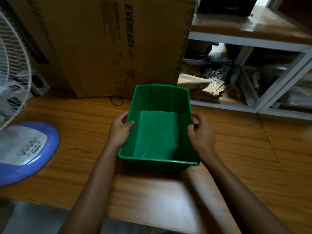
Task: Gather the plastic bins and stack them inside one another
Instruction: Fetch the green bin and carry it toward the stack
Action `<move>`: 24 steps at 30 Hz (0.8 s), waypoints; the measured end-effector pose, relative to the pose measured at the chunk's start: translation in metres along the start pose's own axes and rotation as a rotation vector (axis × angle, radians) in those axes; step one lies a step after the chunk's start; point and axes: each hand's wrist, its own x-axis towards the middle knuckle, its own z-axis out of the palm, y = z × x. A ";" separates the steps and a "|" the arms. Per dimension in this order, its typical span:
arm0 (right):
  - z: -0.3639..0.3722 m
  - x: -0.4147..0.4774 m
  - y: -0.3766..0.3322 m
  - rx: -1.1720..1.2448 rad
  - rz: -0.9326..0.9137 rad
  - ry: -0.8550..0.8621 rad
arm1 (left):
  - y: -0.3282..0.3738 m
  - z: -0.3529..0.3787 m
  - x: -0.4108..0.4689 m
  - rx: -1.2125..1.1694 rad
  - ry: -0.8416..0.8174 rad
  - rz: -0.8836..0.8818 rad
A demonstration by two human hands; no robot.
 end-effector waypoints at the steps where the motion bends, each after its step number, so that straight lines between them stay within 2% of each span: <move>1: 0.000 -0.002 0.001 0.006 0.019 0.035 | -0.003 -0.001 0.000 0.039 0.034 0.017; 3: 0.000 -0.003 0.000 0.064 0.095 0.029 | -0.004 -0.003 0.001 0.163 0.051 0.060; 6: -0.003 -0.005 -0.001 0.221 0.225 -0.059 | 0.000 -0.004 0.000 0.229 -0.068 0.032; 10: -0.012 -0.015 0.007 0.400 0.314 -0.184 | 0.008 0.005 -0.017 0.021 -0.223 -0.030; 14: -0.041 -0.033 0.020 0.656 0.310 -0.231 | 0.010 0.028 -0.045 -0.153 -0.227 -0.033; 19: -0.098 -0.070 0.051 0.710 0.283 -0.129 | 0.017 0.080 -0.081 -0.162 -0.256 0.004; 24: -0.173 -0.131 0.099 0.712 0.349 -0.031 | 0.025 0.155 -0.137 -0.204 -0.359 0.043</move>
